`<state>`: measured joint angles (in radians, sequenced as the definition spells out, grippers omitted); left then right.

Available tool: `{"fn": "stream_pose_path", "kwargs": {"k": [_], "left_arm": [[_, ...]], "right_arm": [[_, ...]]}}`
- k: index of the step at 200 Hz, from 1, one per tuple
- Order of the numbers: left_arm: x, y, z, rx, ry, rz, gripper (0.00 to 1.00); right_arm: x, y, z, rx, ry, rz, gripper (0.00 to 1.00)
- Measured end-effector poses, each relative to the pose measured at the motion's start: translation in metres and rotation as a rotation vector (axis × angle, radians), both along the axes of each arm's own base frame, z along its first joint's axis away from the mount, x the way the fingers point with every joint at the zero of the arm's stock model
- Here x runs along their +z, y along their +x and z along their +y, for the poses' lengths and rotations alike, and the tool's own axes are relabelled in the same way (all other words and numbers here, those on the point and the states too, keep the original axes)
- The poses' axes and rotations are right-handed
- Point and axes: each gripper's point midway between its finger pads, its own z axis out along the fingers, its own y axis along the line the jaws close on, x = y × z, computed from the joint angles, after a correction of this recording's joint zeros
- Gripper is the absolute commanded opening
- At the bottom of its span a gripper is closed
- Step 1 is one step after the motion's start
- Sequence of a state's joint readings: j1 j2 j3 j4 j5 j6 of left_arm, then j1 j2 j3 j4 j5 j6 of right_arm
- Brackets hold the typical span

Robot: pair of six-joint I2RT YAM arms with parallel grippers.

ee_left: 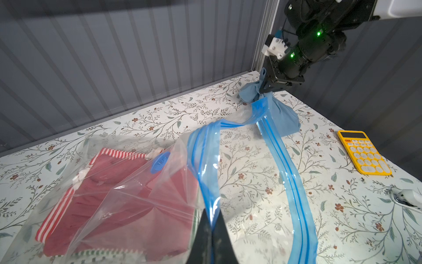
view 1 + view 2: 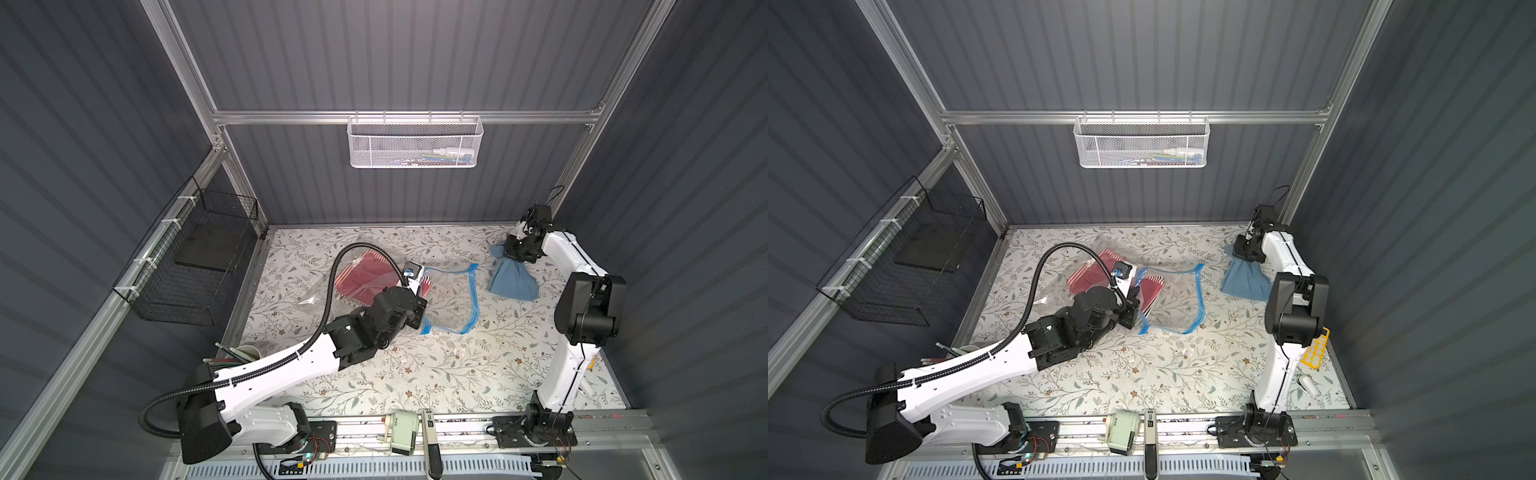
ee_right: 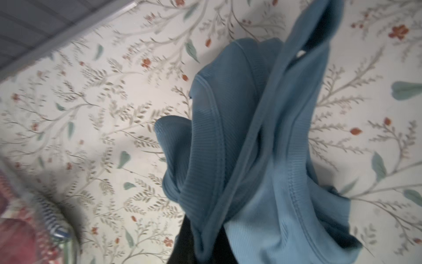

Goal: Take the tank top out of the vacuum bag
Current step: Adjust the tank top at the center of the board.

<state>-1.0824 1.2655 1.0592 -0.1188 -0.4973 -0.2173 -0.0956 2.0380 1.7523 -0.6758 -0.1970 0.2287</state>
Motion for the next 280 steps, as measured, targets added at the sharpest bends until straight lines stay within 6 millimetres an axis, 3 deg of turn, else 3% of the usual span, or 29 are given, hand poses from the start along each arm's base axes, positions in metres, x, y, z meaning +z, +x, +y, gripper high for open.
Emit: {"fn": "stream_pose_path", "kwargs": {"k": [17,31,56,70,77,94,117,151,175,203,225,280], "left_arm": [[0.0,0.0,0.0,0.001,-0.001,0.001,0.0],[-0.001,0.0,0.0,0.001,-0.002,0.003,0.0],[-0.001,-0.001,0.001,0.002,-0.001,0.003,0.0],[0.0,-0.001,0.002,0.001,-0.003,0.002,0.0],[0.001,-0.001,0.002,0.002,-0.006,0.001,0.0],[0.001,-0.001,0.003,0.001,-0.007,0.0,0.0],[0.001,-0.002,0.002,0.0,-0.01,0.003,0.0],[0.001,-0.003,0.0,-0.013,-0.02,0.013,0.0],[0.0,-0.004,-0.001,-0.02,-0.021,0.016,0.0],[-0.003,-0.006,0.0,-0.025,-0.008,0.024,0.0],[-0.007,-0.011,-0.004,-0.081,0.03,0.04,0.0],[-0.013,-0.022,-0.026,-0.211,0.076,0.065,0.0]], "right_arm": [[-0.006,0.008,0.02,0.032,0.031,0.006,0.11],[-0.027,0.013,0.042,0.064,0.066,0.039,0.37],[-0.076,0.006,0.074,0.121,0.13,0.141,0.68],[-0.092,-0.003,0.084,0.139,0.161,0.185,0.79],[-0.09,-0.003,0.087,0.148,0.166,0.176,0.82],[-0.076,-0.009,0.086,0.15,0.151,0.148,0.84],[-0.055,-0.034,0.077,0.124,0.118,0.112,0.85],[-0.033,-0.052,0.038,0.008,0.102,0.052,0.82],[-0.053,-0.045,0.013,-0.056,0.101,0.08,0.83],[-0.095,-0.049,0.009,-0.075,0.104,0.175,0.83],[-0.091,-0.049,0.008,-0.083,0.096,0.172,0.83],[-0.095,-0.073,0.0,-0.122,0.083,0.229,0.82]]}}
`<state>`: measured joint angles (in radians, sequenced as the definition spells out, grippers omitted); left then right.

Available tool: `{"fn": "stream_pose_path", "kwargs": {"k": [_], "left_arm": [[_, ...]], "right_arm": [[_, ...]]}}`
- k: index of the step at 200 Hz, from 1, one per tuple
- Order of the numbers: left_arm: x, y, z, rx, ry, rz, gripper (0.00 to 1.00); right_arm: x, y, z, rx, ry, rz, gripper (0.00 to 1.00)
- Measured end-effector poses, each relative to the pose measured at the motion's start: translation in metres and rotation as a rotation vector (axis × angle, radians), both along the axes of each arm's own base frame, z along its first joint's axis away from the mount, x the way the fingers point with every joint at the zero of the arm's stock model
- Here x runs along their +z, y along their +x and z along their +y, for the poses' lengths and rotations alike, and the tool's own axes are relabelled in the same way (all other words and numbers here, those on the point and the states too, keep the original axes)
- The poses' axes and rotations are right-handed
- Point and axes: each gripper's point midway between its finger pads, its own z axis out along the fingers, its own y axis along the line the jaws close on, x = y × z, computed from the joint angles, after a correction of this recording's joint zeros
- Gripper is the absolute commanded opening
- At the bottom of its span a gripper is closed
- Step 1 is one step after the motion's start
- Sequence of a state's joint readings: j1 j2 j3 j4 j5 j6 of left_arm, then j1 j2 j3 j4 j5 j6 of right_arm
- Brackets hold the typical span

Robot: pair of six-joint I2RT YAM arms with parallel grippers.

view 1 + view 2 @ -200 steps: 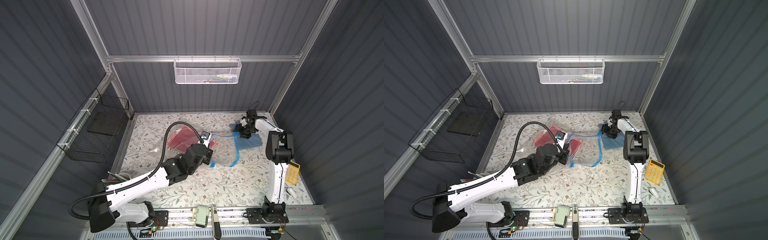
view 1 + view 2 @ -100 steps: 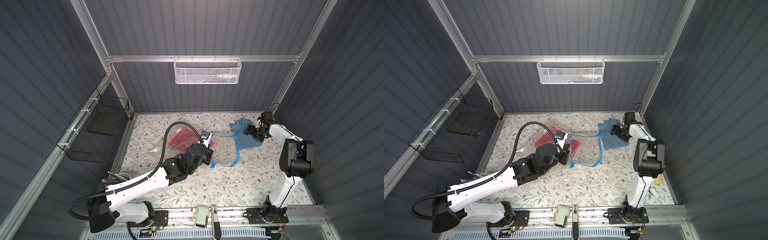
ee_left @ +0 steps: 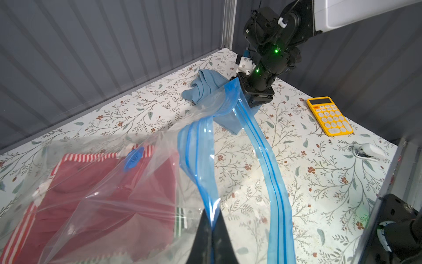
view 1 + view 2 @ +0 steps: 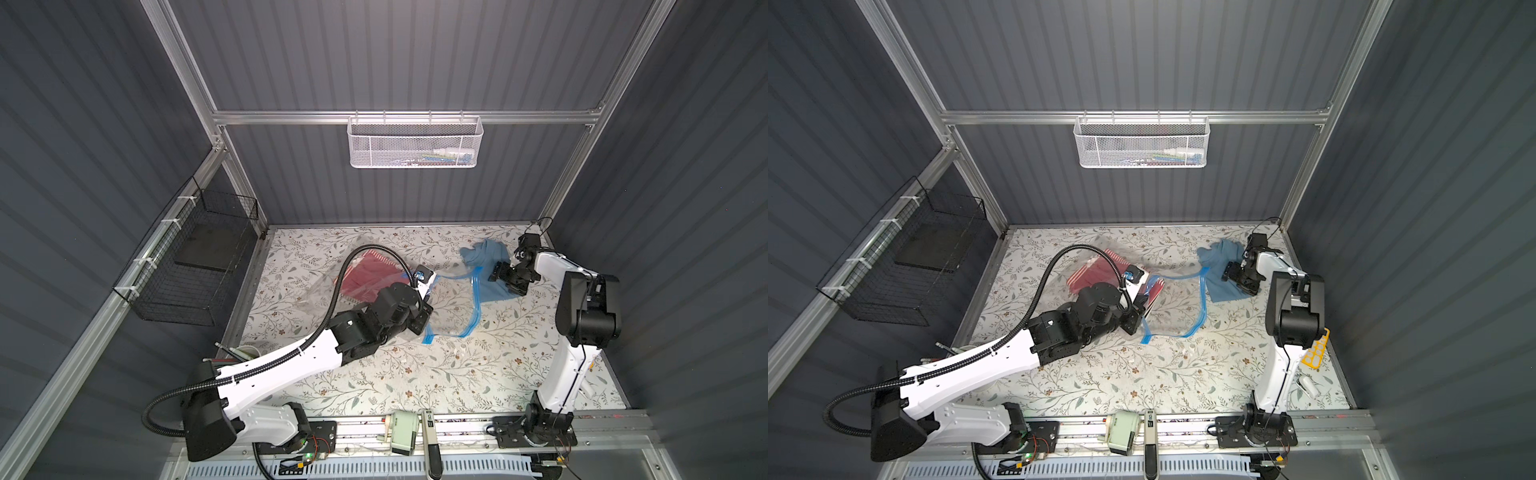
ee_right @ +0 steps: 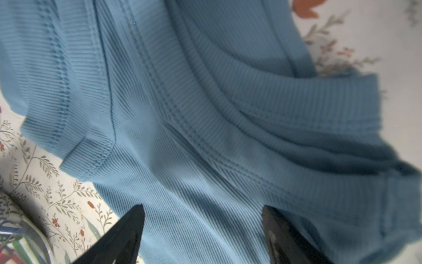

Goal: Take the tank top out of the vacuum bag
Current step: Adjust the tank top at the center of the board.

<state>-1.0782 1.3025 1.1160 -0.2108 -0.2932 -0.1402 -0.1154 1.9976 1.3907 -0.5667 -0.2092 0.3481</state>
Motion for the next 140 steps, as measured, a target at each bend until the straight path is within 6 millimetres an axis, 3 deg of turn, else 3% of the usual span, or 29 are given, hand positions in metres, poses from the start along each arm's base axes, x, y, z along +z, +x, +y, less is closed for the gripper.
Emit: {"fn": "stream_pose_path", "kwargs": {"k": [25,38,53,76,97,140], "left_arm": [[0.003,0.003,-0.007,-0.011,0.017,-0.008,0.0],[0.007,0.005,-0.011,-0.017,0.023,-0.015,0.0],[0.008,0.006,-0.014,-0.029,0.033,-0.02,0.0],[0.002,0.004,-0.017,-0.055,0.052,-0.017,0.0],[-0.001,0.002,-0.02,-0.077,0.06,-0.015,0.0],[-0.008,0.0,-0.022,-0.095,0.084,-0.008,0.0]], "right_arm": [[0.006,-0.023,0.0,-0.02,0.0,0.007,0.85],[0.018,-0.036,0.0,-0.029,-0.01,-0.017,0.9],[0.044,-0.047,0.0,-0.039,-0.022,-0.099,0.98],[0.09,-0.066,0.009,-0.049,-0.013,-0.28,0.99],[0.116,-0.09,0.031,-0.033,0.04,-0.411,0.99],[0.155,-0.144,0.105,0.084,0.22,-0.558,0.99]]}}
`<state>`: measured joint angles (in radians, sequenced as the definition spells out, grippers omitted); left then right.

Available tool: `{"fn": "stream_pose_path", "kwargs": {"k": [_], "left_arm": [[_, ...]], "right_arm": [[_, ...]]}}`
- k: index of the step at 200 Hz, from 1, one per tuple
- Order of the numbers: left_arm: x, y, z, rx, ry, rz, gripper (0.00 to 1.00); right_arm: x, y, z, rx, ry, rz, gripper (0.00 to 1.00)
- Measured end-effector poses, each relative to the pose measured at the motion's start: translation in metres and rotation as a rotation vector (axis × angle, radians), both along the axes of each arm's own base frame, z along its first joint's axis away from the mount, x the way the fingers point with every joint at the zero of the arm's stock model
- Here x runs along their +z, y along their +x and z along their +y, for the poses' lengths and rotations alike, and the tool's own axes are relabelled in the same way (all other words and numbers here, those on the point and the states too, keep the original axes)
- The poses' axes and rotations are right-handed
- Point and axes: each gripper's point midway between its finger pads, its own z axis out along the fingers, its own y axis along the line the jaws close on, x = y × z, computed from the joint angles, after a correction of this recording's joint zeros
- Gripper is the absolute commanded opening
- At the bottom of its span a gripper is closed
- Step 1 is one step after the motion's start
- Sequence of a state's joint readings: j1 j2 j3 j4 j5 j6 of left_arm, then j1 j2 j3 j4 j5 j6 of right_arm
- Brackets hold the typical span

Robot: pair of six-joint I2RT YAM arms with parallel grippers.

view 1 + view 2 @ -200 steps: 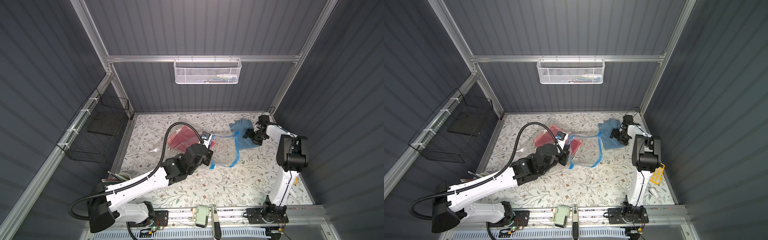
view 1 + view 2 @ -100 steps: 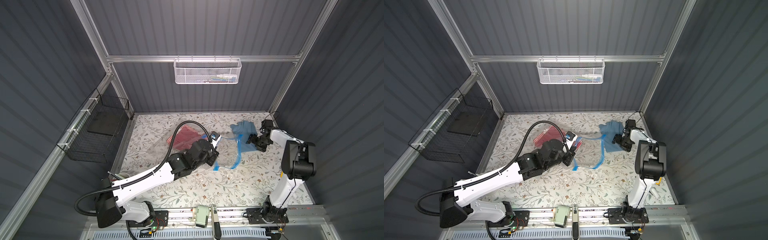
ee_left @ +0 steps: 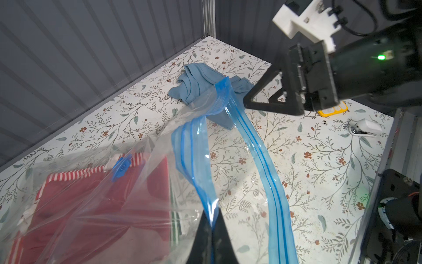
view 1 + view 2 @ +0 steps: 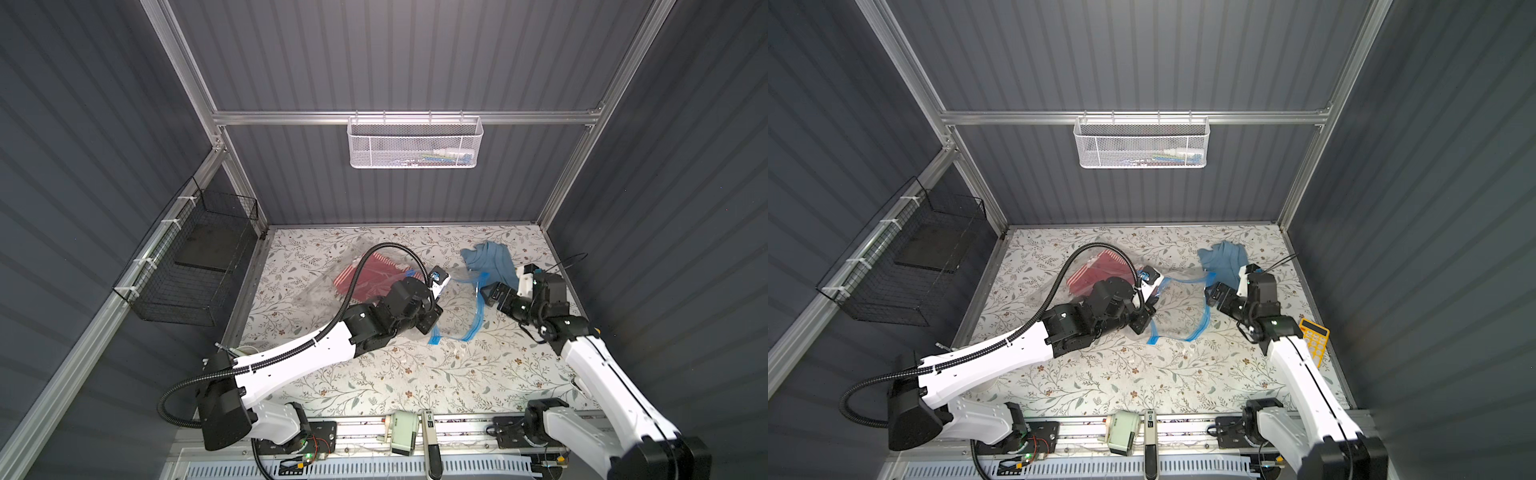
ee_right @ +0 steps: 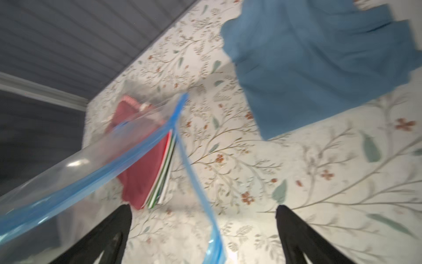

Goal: Take the tank top out of the vacuum bag
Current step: Adjust the tank top at the center of the board, then take out the tank top from the vacuum bag.

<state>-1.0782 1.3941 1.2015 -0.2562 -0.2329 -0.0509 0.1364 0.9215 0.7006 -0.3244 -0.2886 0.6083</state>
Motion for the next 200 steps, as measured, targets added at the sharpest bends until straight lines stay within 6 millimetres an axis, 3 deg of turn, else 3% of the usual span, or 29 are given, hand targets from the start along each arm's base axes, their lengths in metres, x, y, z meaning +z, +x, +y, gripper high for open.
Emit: {"fn": "stream_pose_path", "kwargs": {"k": [19,42,96,144,200], "left_arm": [[-0.002,0.0,-0.001,0.0,0.003,0.002,0.0],[-0.002,0.0,-0.001,-0.001,0.001,0.002,0.0],[-0.014,-0.001,-0.001,-0.009,0.006,0.01,0.0],[-0.036,-0.007,0.008,-0.009,0.024,0.024,0.0],[-0.032,-0.007,0.012,-0.001,0.01,0.009,0.0]], "right_arm": [[0.02,-0.012,0.025,0.057,0.099,-0.054,0.93],[0.025,-0.019,0.054,0.127,0.185,-0.045,0.81],[-0.019,-0.022,0.115,0.224,0.283,0.115,0.64],[-0.054,-0.015,0.147,0.181,0.338,0.198,0.6],[-0.086,0.001,0.173,0.124,0.401,0.258,0.53]]}}
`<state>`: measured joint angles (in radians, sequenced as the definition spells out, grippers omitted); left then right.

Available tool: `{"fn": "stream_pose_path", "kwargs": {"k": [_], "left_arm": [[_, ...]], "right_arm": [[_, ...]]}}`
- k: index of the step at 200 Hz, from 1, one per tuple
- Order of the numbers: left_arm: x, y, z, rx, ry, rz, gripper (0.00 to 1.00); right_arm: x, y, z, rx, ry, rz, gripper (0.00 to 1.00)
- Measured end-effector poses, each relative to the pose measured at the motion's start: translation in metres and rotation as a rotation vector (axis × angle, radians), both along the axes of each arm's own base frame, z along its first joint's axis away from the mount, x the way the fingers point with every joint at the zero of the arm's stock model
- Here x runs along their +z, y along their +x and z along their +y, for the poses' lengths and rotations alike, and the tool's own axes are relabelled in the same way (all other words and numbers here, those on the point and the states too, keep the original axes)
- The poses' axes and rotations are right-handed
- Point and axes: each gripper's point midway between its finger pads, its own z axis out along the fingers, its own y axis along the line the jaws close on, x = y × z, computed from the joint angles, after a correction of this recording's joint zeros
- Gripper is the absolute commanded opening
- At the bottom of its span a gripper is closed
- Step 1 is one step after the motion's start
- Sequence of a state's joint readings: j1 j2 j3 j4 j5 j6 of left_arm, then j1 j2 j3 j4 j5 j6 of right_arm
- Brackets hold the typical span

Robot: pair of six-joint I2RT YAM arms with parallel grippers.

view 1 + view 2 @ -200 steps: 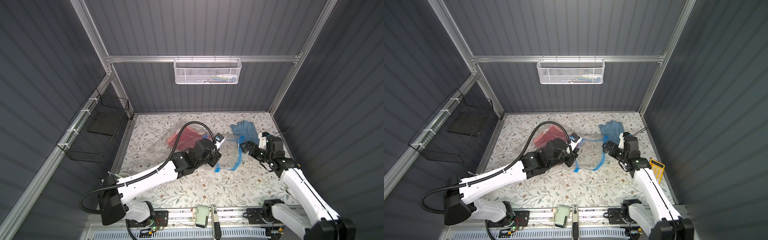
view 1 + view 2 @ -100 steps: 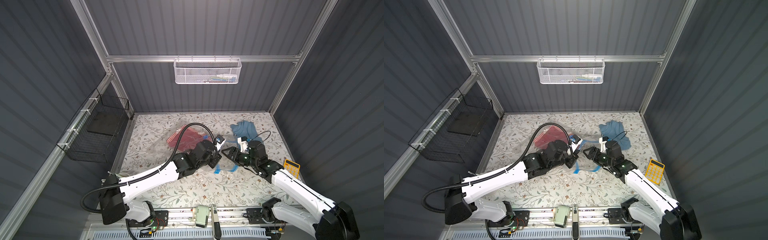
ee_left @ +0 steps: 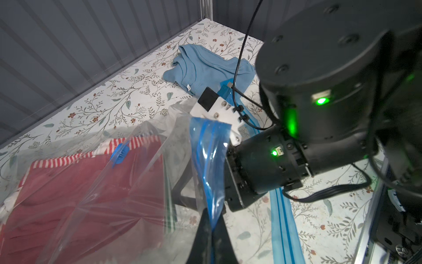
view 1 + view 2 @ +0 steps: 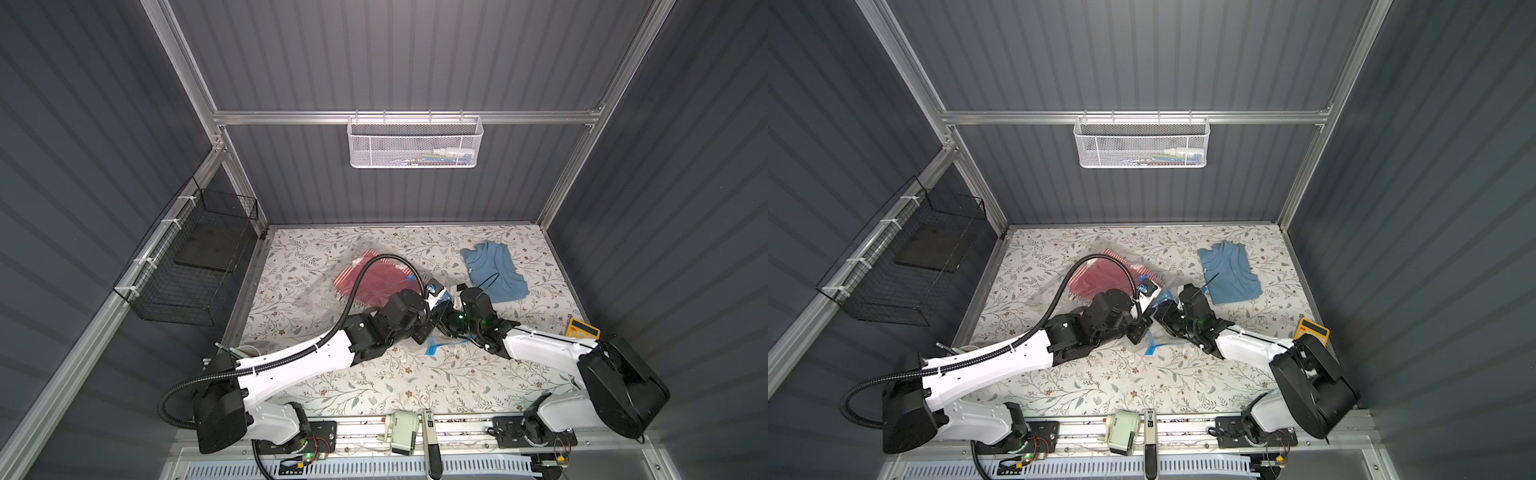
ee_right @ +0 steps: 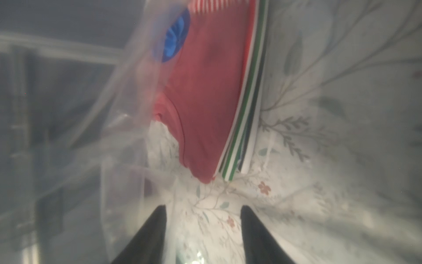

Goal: Take the tank top out of the vacuum bag
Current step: Take out the tank top from the vacuum bag.

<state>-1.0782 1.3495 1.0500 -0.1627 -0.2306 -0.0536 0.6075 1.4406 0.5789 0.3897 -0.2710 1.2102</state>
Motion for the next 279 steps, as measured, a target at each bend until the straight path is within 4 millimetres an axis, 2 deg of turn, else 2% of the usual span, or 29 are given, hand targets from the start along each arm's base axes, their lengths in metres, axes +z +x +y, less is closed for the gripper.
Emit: {"fn": "stream_pose_path", "kwargs": {"k": [17,55,77,98,118,151,167,195,222,238,279], "left_arm": [[0.006,0.0,0.004,0.007,-0.011,-0.014,0.0],[0.021,0.006,0.005,0.037,-0.029,-0.042,0.0],[0.033,0.019,0.005,0.102,-0.026,-0.07,0.0],[0.042,0.034,0.006,0.174,0.0,-0.1,0.0],[0.049,0.043,0.005,0.218,0.018,-0.12,0.0],[0.044,0.046,0.008,0.237,0.04,-0.12,0.0],[0.044,0.045,0.007,0.231,0.041,-0.116,0.0],[0.039,0.04,0.001,0.182,0.062,-0.094,0.0],[0.043,0.044,-0.016,0.13,0.102,-0.068,0.0],[0.042,0.045,-0.019,0.116,0.117,-0.06,0.0],[0.037,0.05,-0.011,0.13,0.141,-0.049,0.0]], "right_arm": [[0.0,0.005,0.004,-0.015,0.004,-0.005,0.53],[0.014,0.024,0.014,-0.049,0.024,-0.051,0.53],[0.019,0.034,0.021,-0.055,0.03,-0.071,0.52],[0.025,0.036,0.023,-0.057,0.01,-0.092,0.53],[0.038,0.029,0.018,-0.065,-0.02,-0.123,0.54],[0.084,0.021,-0.001,-0.1,-0.033,-0.233,0.56],[0.097,0.018,-0.008,-0.106,-0.04,-0.267,0.56],[0.092,0.01,-0.011,-0.08,-0.091,-0.264,0.55],[0.08,-0.004,-0.009,-0.037,-0.169,-0.256,0.55],[0.087,-0.011,-0.01,-0.025,-0.189,-0.285,0.55],[0.103,-0.019,-0.018,-0.019,-0.207,-0.339,0.55]]}}
